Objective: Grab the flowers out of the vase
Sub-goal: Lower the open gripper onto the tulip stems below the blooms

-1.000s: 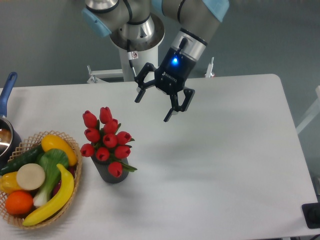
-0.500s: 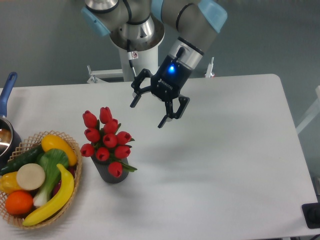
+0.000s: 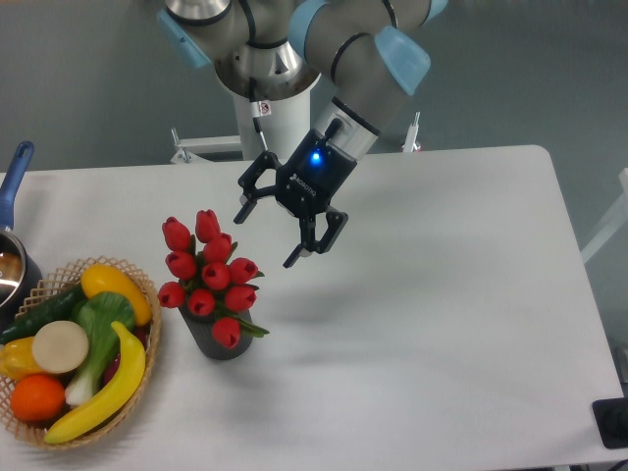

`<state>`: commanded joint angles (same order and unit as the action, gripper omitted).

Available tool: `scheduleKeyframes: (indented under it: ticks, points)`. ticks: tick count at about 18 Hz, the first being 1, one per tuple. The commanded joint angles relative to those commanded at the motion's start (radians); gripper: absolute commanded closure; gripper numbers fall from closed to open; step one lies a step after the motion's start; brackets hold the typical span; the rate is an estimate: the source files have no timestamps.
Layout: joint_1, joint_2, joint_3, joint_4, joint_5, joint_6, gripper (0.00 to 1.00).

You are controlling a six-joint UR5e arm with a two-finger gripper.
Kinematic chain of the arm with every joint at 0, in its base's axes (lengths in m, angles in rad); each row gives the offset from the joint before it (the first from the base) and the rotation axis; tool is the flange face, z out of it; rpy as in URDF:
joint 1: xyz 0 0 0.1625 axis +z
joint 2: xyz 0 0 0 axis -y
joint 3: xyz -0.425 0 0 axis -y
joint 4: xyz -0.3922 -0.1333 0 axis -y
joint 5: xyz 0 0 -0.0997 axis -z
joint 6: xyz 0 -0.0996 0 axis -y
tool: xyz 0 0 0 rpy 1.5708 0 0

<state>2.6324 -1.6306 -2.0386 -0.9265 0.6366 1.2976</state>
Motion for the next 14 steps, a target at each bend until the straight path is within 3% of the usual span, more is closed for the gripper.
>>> scheduleKeyframes:
  ticks: [4, 9, 14]
  points:
    - [-0.015, -0.009, 0.0, 0.006, -0.003, 0.005, 0.0]
    - [-0.045, -0.043, 0.0, 0.09, 0.006, 0.005, 0.0]
    - [-0.069, -0.069, 0.008, 0.092, 0.006, 0.003, 0.0]
